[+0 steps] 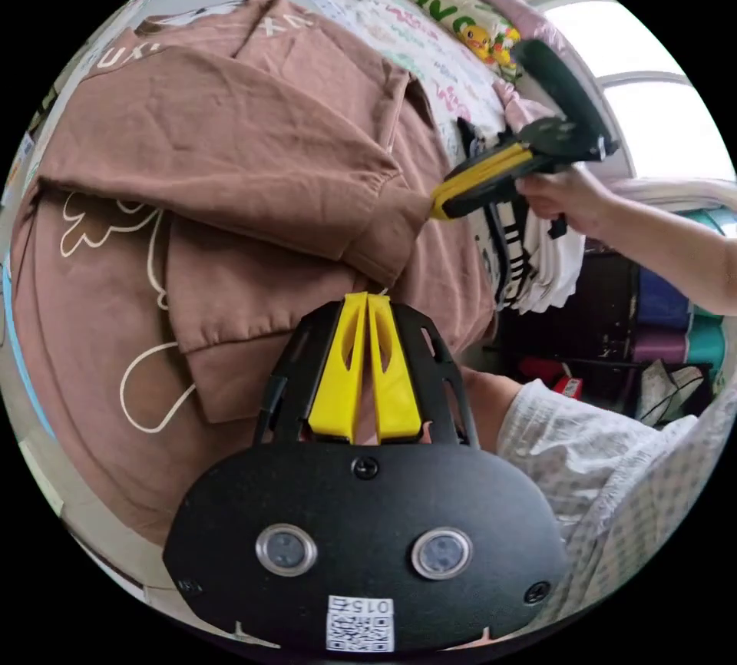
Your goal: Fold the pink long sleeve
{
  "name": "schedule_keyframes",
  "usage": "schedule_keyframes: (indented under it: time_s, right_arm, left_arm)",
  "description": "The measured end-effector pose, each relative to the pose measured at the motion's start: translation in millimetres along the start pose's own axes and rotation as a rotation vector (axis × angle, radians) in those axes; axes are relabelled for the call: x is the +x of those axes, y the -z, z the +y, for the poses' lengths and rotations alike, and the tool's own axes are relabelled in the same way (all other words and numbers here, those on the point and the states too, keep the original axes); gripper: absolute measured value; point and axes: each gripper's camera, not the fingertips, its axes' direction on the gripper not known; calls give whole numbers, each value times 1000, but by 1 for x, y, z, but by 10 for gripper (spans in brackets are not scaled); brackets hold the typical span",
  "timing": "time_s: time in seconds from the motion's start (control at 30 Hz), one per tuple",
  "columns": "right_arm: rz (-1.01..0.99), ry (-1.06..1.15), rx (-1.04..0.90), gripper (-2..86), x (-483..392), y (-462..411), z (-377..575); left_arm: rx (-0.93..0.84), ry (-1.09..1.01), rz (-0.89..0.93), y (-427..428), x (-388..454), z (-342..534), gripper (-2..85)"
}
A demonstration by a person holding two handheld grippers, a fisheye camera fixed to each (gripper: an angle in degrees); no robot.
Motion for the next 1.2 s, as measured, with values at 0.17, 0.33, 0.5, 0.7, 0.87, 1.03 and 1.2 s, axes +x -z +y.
schedule_keyframes:
  time_s: [0.17, 0.33, 0.5, 0.7, 0.87, 1.03, 1.2]
  right_arm:
    - [-5, 383, 306, 65, -78, 65, 15]
    - [76, 662, 506, 85, -149, 83, 18]
    - [168, 744, 563, 86, -189, 69, 6]
    - [249, 779, 582, 70, -222, 56, 8]
    - [301, 754, 574, 63, -236, 54, 12]
    - [330, 760, 581, 66, -247, 50, 14]
    - [328, 766, 594, 64, -257, 49, 14]
  left_arm:
    - [154, -53, -27, 71, 8, -32, 54]
    - [358, -8, -134, 129, 4, -141, 83]
    - [326, 40, -142, 134, -12, -283, 90]
    - [279, 8, -90, 119, -13, -377, 98]
    - [251, -25, -92, 114, -6, -419, 102]
    - [231, -23, -87, 112, -6, -424, 88]
    - [287, -42, -114, 131, 7, -423, 96]
